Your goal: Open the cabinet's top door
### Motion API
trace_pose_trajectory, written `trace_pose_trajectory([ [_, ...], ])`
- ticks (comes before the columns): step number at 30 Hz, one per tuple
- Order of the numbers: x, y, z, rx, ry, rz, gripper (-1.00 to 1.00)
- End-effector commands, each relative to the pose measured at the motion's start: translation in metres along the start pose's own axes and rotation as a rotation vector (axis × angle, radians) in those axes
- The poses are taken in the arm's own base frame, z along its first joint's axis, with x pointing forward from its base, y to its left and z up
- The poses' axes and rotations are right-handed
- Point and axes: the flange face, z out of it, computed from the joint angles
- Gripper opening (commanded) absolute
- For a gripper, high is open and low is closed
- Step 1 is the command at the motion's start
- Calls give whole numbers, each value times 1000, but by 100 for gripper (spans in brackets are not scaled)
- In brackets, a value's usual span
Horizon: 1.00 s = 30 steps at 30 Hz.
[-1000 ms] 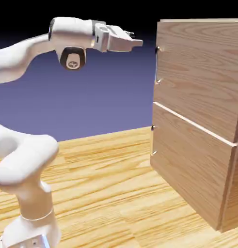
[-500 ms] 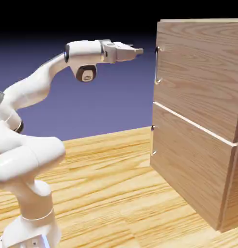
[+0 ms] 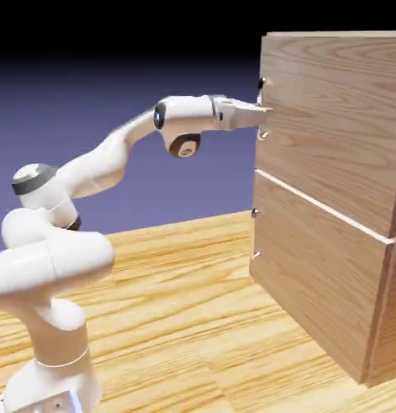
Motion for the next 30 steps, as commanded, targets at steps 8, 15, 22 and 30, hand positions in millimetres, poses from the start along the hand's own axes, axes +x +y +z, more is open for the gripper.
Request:
trace_pose_trajectory([
  [8, 24, 24, -79, 127, -127, 0, -100],
  [15, 56, 56, -148, 251, -251, 0, -100],
  [22, 94, 94, -206, 369, -369, 0, -100],
  [30, 129, 129, -245, 462, -462, 0, -100],
])
